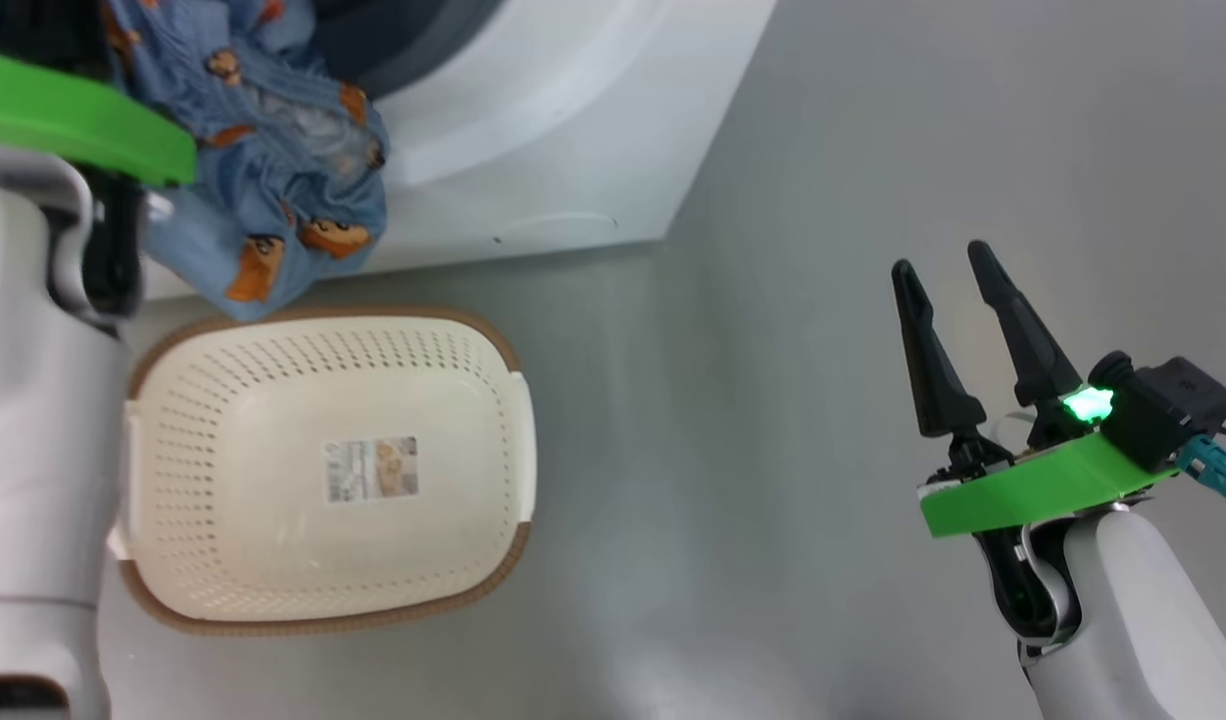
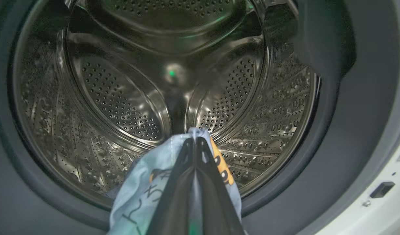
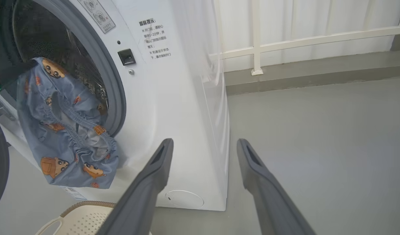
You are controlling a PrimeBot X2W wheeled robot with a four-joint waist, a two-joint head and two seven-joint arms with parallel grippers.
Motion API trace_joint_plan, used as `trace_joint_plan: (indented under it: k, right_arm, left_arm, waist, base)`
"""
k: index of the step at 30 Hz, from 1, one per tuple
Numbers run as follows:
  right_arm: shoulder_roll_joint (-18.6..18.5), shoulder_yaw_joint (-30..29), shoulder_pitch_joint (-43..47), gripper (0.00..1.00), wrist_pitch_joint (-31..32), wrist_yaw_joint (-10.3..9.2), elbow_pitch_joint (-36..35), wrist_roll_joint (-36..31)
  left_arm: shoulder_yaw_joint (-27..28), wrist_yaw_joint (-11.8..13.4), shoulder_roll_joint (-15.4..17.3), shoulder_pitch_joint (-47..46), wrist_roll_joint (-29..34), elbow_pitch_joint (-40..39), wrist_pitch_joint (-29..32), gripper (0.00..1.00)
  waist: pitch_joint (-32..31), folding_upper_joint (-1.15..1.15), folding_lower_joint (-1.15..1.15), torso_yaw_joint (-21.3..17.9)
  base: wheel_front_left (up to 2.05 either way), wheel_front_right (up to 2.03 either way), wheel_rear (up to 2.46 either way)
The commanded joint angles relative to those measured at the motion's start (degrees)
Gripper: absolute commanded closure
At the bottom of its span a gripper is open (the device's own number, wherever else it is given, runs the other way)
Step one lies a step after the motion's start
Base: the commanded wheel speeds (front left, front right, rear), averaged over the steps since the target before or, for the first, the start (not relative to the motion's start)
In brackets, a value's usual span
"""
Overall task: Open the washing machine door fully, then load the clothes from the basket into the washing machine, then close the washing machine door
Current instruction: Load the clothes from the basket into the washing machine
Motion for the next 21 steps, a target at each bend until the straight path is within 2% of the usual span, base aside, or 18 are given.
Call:
trace_joint_plan:
  k: [1,9,21]
  right_arm:
    - [0.5,1.3,-0.6,0.00,-0.3,0.16,-1.6,-0.7]
    - [1.7,1.9,-1.5,0.00,-0.3,0.16,-2.4,-1.2]
    - [3.6,4.3,-2.8,0.00,-0.3,0.16,-2.4,-0.9]
  left_arm:
    - [1.2,-0.7,2.5,-3.2,0.1,1.1,-0.6,1.00]
    - [0.6,-1.7,3.7,-11.5,0.1,10.6,-1.4,1.00]
    - [-0.4,-2.0,5.2,-22.7,0.5,20.4,-1.6,1.00]
  waist:
    - [4.7,0.00,0.00,-3.4]
    - [8.4,0.00,0.00,-5.8]
    - [11.5,0.00,0.00,-9.4]
  base:
    - [0.00,0.00,0.00]
    - [0.00,0.00,0.00]
    - [0.00,0.00,0.00]
